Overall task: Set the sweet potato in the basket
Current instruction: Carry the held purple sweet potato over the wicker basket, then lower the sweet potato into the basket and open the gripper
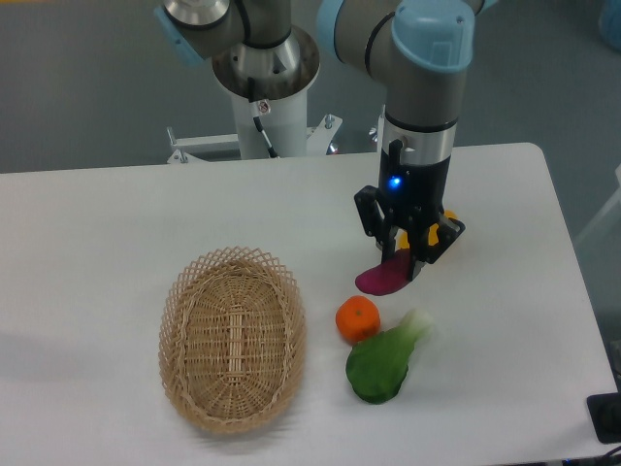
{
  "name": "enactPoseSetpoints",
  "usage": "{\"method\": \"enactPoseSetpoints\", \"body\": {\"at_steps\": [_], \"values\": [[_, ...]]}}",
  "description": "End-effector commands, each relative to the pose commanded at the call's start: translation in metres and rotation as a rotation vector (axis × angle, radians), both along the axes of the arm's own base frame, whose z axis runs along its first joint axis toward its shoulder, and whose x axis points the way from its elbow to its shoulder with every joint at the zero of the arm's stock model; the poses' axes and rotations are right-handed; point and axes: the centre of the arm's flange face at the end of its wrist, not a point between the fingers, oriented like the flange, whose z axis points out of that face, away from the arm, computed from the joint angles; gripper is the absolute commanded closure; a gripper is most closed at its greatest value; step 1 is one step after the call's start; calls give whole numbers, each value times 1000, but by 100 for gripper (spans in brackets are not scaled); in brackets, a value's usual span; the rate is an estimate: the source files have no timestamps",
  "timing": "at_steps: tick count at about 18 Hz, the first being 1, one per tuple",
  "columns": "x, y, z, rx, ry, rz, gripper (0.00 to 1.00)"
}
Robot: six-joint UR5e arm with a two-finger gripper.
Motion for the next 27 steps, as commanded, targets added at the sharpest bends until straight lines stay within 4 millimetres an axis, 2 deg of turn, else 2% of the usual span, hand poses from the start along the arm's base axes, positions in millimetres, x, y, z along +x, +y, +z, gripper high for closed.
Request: {"method": "enactPoseSetpoints", "body": {"at_steps": [8,13,19,22,27], "values": [[7,3,-11,-12,-23,22,62],[34,26,-13,2,-67,83,62],[102,72,-65,-130,-98,178,62],[129,91,-87,-164,-112,192,62],[175,121,-143,-226,-54,136,61]]}}
